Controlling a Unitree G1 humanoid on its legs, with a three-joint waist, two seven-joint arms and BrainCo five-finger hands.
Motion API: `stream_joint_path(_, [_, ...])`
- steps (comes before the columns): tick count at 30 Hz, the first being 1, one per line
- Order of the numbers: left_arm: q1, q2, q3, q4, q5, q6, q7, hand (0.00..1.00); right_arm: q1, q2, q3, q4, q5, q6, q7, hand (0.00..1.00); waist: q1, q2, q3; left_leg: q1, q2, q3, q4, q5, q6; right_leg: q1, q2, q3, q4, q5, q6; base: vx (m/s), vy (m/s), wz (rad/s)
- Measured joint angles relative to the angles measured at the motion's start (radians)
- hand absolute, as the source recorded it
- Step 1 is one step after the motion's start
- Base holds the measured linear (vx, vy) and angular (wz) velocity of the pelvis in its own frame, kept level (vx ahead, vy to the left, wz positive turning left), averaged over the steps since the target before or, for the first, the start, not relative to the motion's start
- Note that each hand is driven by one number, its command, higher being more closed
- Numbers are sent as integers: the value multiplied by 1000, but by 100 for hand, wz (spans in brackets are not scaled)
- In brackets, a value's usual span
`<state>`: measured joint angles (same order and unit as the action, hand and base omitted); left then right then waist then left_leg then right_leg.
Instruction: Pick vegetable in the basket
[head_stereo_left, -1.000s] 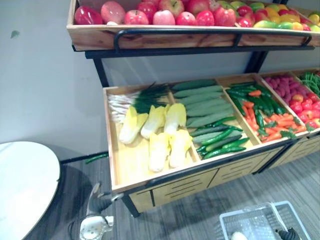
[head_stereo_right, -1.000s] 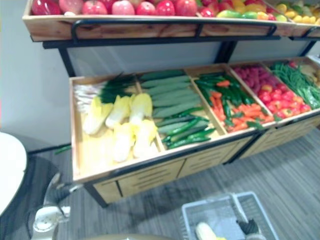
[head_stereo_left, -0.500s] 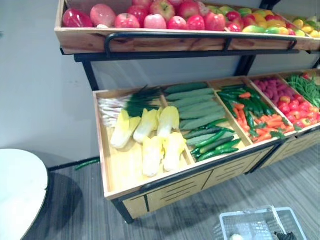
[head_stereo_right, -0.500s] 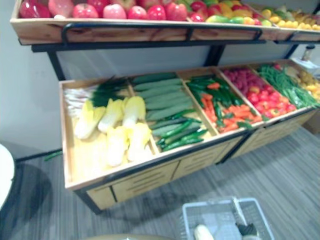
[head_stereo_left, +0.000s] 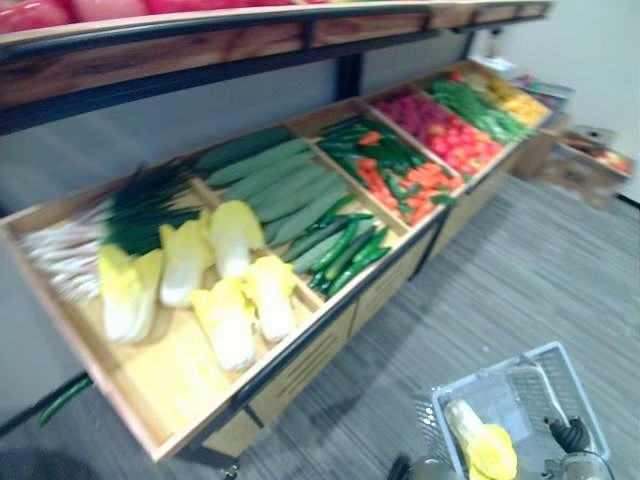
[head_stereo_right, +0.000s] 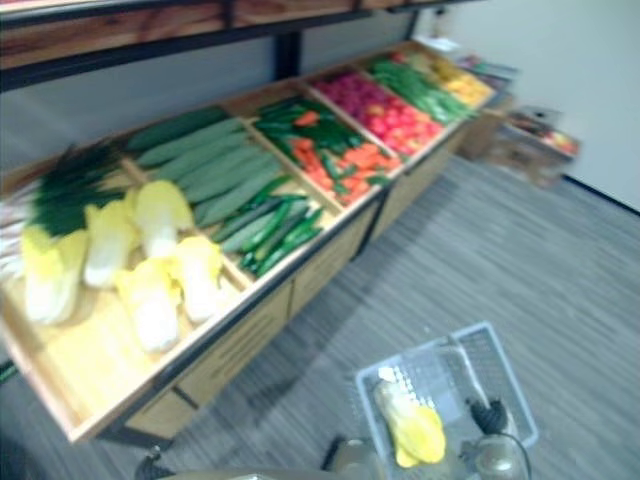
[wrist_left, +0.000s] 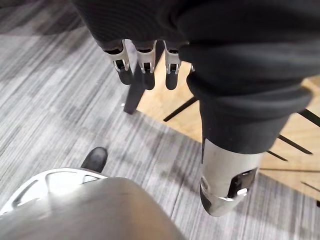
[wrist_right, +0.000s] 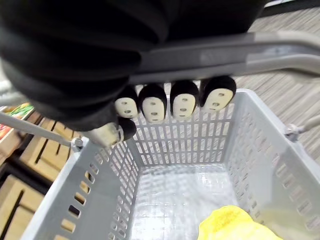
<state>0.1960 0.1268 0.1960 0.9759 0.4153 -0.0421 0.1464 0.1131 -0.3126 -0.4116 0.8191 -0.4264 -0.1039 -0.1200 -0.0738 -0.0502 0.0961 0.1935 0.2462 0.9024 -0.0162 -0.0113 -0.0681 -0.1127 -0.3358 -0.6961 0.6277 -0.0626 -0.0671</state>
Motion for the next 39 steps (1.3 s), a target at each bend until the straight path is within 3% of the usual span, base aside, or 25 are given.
stream_joint_path(2, [-5, 2, 20, 1, -10, 2, 1, 0, -35, -17, 37, 34, -11, 11, -2, 100, 3, -2, 0, -2, 29, 99, 73, -7, 11, 31, -14, -30, 10, -18, 5, 53, -110, -154])
stream_joint_path(3, [-18, -1, 57, 6, -23, 9, 3, 0, -69, -36, 67, 61, -16, 11, 3, 100, 6, -12, 12, 3, 71, 170, 152, -15, 23, 25, 3, -53, -20, -20, 0, 55, -238, -153])
stream_joint_path(4, [-23, -4, 87, 14, -24, 10, 3, 0, -77, -32, 77, 67, -17, 12, 12, 100, 9, -10, 19, -5, 92, 202, 203, -44, 13, 26, 44, -55, -65, -5, -22, -61, -282, -177])
stream_joint_path(5, [-41, -23, 92, 19, -39, 7, 2, 0, -85, -28, 76, 69, -16, 14, 19, 100, 23, 3, 13, -32, 52, 192, 125, -73, -2, 33, 128, 13, -221, -2, -22, -216, -248, -166])
stream_joint_path(6, [-50, -55, 96, 10, -52, -5, 2, 0, -108, -33, 76, 71, -13, 13, 24, 100, 32, 30, 14, -65, 28, 198, 55, 2, 34, 36, 153, 42, -249, -83, 13, -263, -211, -174])
stream_joint_path(7, [-64, -51, 108, 8, -59, -6, -1, 0, -118, -13, 89, 78, -14, 14, 21, 100, 37, -3, 12, -58, 17, 252, 98, -8, 18, 31, 90, 42, -217, -150, 82, -169, -227, -137])
stream_joint_path(8, [-74, -38, 116, 13, -62, -1, -1, 0, -119, -5, 110, 80, -15, 13, 21, 100, 46, -13, 14, -64, 22, 273, 132, -17, 19, 36, 77, 46, -242, -173, 117, -53, -341, -106])
stream_joint_path(9, [-95, -36, 125, 11, -62, 1, 3, 0, -122, -4, 141, 80, -16, 13, 35, 100, 48, -3, 24, -70, 77, 301, 207, -39, 12, 45, 120, 45, -299, -185, 107, -40, -368, -72])
stream_joint_path(11, [-93, -57, 123, 11, -62, -2, 5, 0, -100, 7, 196, 78, -16, 14, 42, 100, 42, 42, 24, -64, 161, 326, 273, -38, 8, 75, 212, 71, -381, -154, 69, -41, -300, -61])
stream_joint_path(13, [-92, -96, 121, 12, -61, -3, 6, 0, -81, 26, 218, 58, -13, 15, 43, 100, 32, 69, 17, -48, 205, 326, 307, -16, -6, 109, 258, 76, -432, -144, 52, 2, -189, -27])
stream_joint_path(14, [-89, -117, 115, 13, -61, -2, 7, 0, -70, 28, 235, 38, -9, 14, 42, 100, 18, 78, 14, -36, 226, 328, 329, 7, -13, 123, 278, 79, -454, -139, 43, 13, -173, -16])
stream_joint_path(16, [-91, -122, 116, 8, -62, -4, 9, 0, -60, 27, 254, 4, -8, 10, 41, 100, 20, 75, 17, -32, 264, 319, 401, 46, -15, 135, 293, 106, -475, -131, 29, 20, -137, -37])
stream_joint_path(17, [-91, -121, 115, 2, -66, -4, 10, 0, -55, 22, 265, -17, -8, 5, 41, 100, 20, 68, 22, -49, 284, 254, 470, 68, -20, 150, 294, 141, -494, -124, 19, 21, -108, -52])
stream_joint_path(18, [-91, -122, 115, 1, -70, -6, 12, 0, -55, 19, 274, -24, -8, 1, 40, 100, 21, 64, 25, -70, 275, 173, 497, 46, -47, 155, 291, 164, -501, -122, 15, -1, -52, -69])
stream_joint_path(19, [-91, -120, 115, -2, -88, -17, 25, 0, -68, 16, 296, -26, -8, -2, 38, 100, 26, 57, 30, -116, 213, -16, 510, -15, -95, 155, 275, 204, -504, -113, 14, -25, 3, -71])
stream_joint_path(20, [-90, -119, 115, -2, -96, -23, 31, 0, -76, 13, 305, -26, -8, -4, 38, 100, 27, 55, 32, -136, 173, -106, 505, -39, -100, 154, 268, 228, -508, -107, 14, -39, 39, -109])
stream_joint_path(22, [-77, -120, 113, -21, -102, -30, 52, 0, -87, 22, 327, -26, -34, -16, 41, 100, 48, 56, 34, -152, 32, -335, 411, -109, -92, 171, 269, 320, -542, -79, 23, -24, 73, -126])
stream_joint_path(25, [-72, -115, 103, -29, -96, -43, 57, 0, -71, 22, 341, -37, -38, -30, 41, 100, 51, 60, 39, -177, -30, -478, 269, -110, -85, 176, 286, 374, -557, -79, 45, -26, 140, -69])
stream_joint_path(27, [-72, -115, 103, -35, -87, -44, 57, 0, -69, 16, 340, -49, -38, -30, 40, 100, 51, 68, 51, -193, -37, -522, 182, -66, -66, 167, 297, 393, -560, -71, 59, 21, 181, -40])
stream_joint_path(28, [-70, -115, 99, -39, -85, -44, 57, 0, -67, 9, 340, -60, -38, -30, 40, 100, 51, 79, 63, -191, -45, -541, 143, -2, -60, 161, 305, 409, -559, -68, 73, 44, 223, -34])
stream_joint_path(30, [-70, -101, 81, -37, -81, -41, 56, 0, -64, 8, 340, -65, -40, -30, 40, 100, 51, 82, 65, -184, -54, -539, 105, -8, -52, 144, 297, 420, -555, -70, 84, 74, 230, -20])
stream_joint_path(35, [-56, -62, 25, -19, -55, -36, 50, 0, -50, 23, 330, -79, -45, -31, 39, 100, 58, 58, 78, -171, -136, -535, 50, -26, -20, 151, 225, 403, -575, -41, 140, 124, 199, 9])
stream_joint_path(39, [-47, -55, -16, -18, -48, -35, 48, 0, -50, 17, 329, -79, -46, -32, 36, 100, 70, 65, 76, -135, -178, -531, 37, -47, 8, 127, 165, 400, -450, -105, 190, 139, 129, 1])
